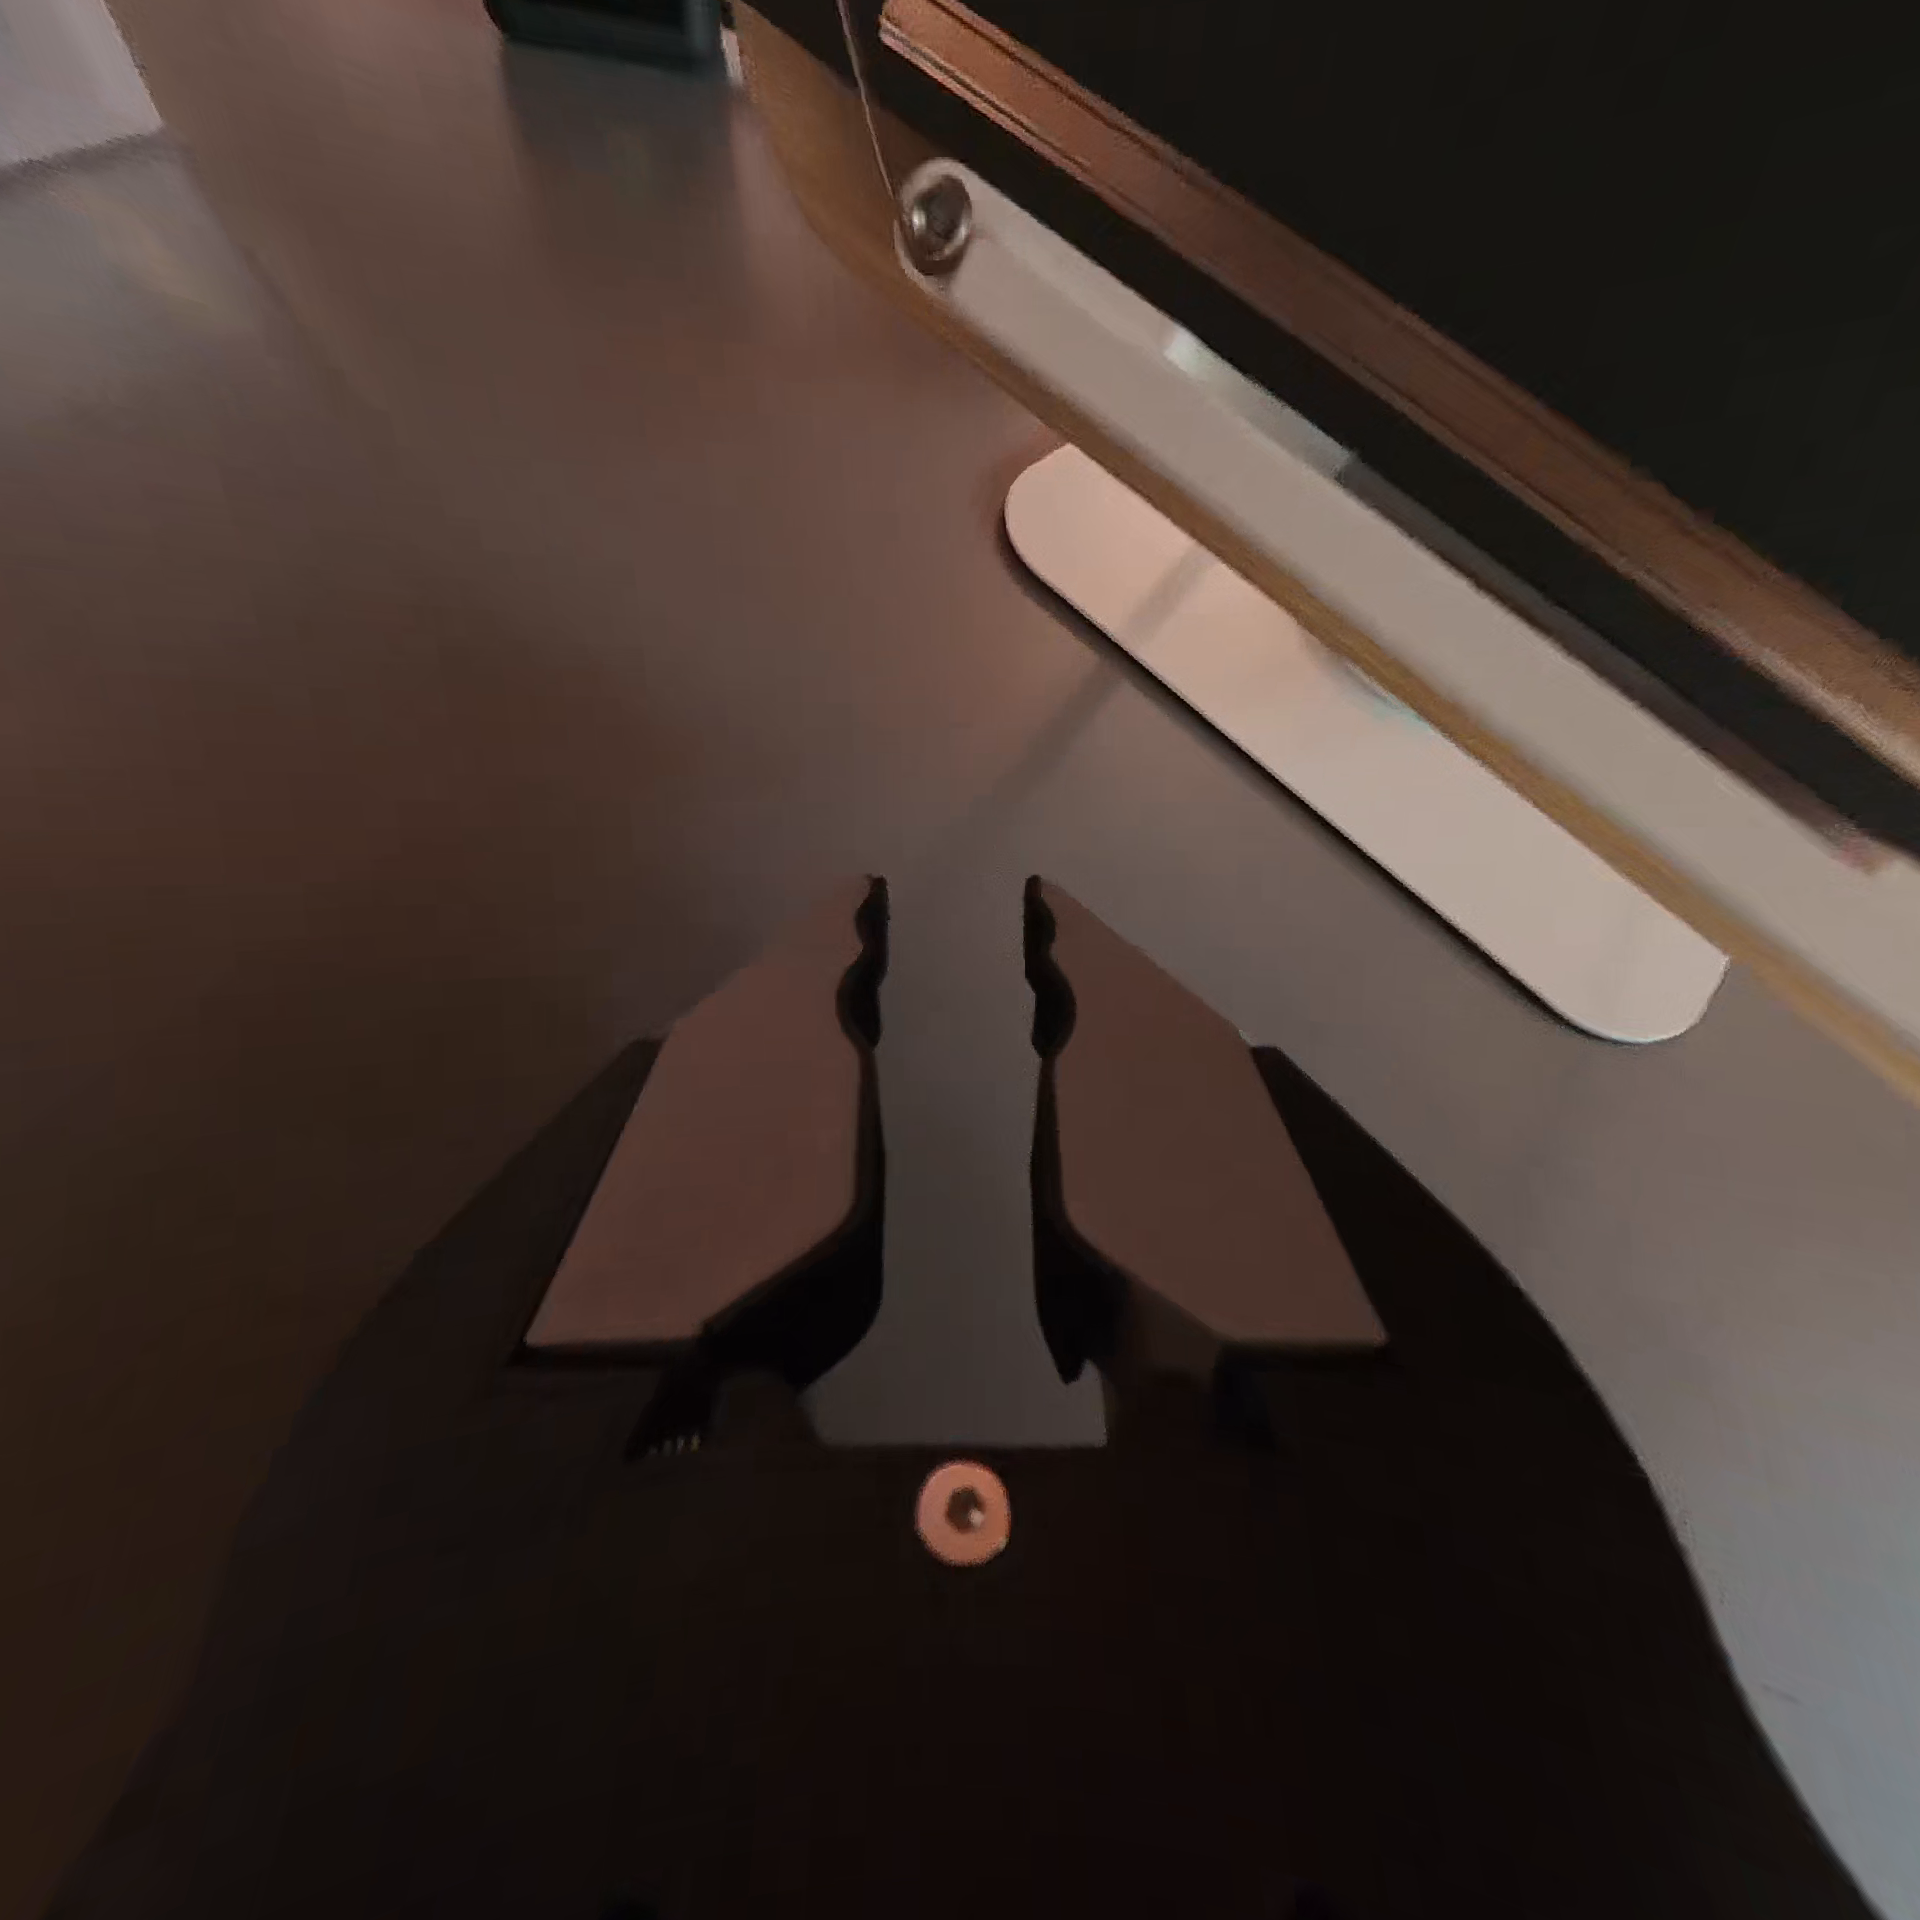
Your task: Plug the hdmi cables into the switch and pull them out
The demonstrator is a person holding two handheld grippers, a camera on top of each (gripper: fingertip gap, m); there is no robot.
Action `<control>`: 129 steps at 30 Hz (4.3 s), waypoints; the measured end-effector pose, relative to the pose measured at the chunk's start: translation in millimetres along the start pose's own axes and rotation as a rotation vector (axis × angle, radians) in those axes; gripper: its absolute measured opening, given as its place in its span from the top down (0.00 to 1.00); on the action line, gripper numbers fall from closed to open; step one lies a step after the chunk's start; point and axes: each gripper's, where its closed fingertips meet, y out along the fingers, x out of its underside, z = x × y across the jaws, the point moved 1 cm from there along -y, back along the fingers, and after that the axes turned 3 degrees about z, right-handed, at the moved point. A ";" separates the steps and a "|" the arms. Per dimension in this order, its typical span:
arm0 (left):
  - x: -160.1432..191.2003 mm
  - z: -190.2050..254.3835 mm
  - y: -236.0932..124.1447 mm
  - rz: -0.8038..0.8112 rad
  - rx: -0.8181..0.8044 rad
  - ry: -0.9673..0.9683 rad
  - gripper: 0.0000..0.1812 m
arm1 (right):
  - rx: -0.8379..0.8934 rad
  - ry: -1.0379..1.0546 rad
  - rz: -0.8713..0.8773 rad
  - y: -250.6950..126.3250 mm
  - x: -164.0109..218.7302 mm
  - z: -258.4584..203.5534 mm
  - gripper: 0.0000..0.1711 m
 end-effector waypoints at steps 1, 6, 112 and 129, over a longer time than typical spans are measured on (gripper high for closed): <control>0.1 -0.7 0.2 -0.002 -0.008 0.005 1.00 | -0.022 0.025 -0.005 0.6 2.2 -0.6 0.86; 3.1 -18.1 -5.3 -0.023 -0.114 0.033 1.00 | -0.039 0.032 -0.026 2.2 4.4 -1.6 0.83; -60.2 -48.3 -43.5 0.323 0.211 -0.421 0.71 | -1.010 0.226 0.676 -153.9 -88.2 -42.8 0.91; -19.5 -129.5 -62.6 0.150 -0.453 -0.393 0.75 | -0.739 0.333 0.760 -155.4 -96.5 -4.4 0.91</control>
